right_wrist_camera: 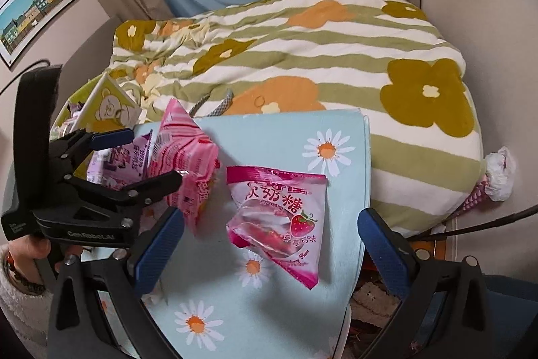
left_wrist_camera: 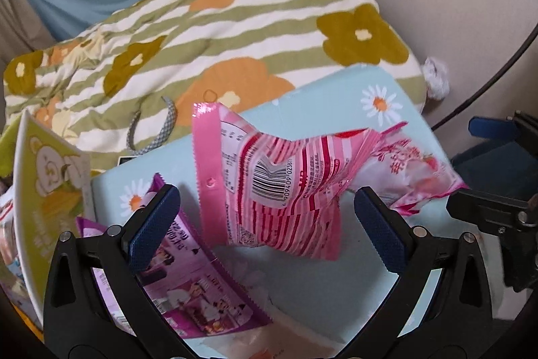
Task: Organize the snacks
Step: 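Grasp pink striped bag with left gripper while right grasps pink strawberry candy bag, then carry pink striped bag with left gripper while right carries strawberry bag to box, then open left gripper over box while right gripper drops strawberry candy bag in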
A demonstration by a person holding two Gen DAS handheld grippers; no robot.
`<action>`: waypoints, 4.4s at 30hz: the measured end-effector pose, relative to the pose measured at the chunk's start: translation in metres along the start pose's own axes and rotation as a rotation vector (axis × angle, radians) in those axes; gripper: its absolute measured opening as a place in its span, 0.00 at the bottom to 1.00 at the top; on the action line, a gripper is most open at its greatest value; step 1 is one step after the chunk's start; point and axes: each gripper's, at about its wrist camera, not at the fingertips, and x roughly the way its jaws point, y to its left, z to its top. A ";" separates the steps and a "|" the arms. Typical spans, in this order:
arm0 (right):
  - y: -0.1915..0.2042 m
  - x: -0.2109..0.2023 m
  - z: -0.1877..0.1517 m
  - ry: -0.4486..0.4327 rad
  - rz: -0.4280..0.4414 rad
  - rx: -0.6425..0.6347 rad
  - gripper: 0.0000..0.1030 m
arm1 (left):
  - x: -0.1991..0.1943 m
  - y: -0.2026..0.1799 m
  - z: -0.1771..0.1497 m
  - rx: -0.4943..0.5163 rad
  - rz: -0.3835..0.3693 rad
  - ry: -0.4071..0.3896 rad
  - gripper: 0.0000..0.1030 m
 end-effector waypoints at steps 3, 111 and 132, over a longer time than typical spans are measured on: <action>-0.003 0.008 -0.002 0.019 0.015 -0.008 1.00 | 0.011 -0.004 0.001 0.020 0.018 0.026 1.00; 0.347 0.040 0.097 -0.119 0.026 -0.137 0.44 | -0.165 0.361 -0.110 -0.413 0.022 -0.125 1.00; 0.378 0.066 0.111 -0.182 0.065 -0.088 1.00 | -0.174 0.367 -0.155 -0.390 0.117 -0.115 1.00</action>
